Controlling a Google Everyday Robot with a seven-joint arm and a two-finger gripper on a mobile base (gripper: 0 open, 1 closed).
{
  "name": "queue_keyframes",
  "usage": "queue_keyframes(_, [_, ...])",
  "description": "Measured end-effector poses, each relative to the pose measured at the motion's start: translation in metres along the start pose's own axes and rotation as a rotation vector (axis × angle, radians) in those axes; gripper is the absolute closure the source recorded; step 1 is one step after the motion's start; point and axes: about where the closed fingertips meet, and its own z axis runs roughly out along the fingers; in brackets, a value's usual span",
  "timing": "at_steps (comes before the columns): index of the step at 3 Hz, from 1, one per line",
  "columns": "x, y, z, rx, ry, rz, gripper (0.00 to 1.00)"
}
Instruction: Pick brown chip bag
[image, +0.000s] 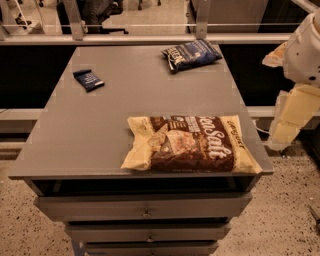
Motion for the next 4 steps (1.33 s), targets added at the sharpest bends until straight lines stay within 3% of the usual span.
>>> queue_keyframes(2, [-0.042,0.008,0.068,-0.139,-0.14,0.021,0.0])
queue_keyframes(4, [-0.081,0.024,0.111,-0.259,-0.256,0.115,0.0])
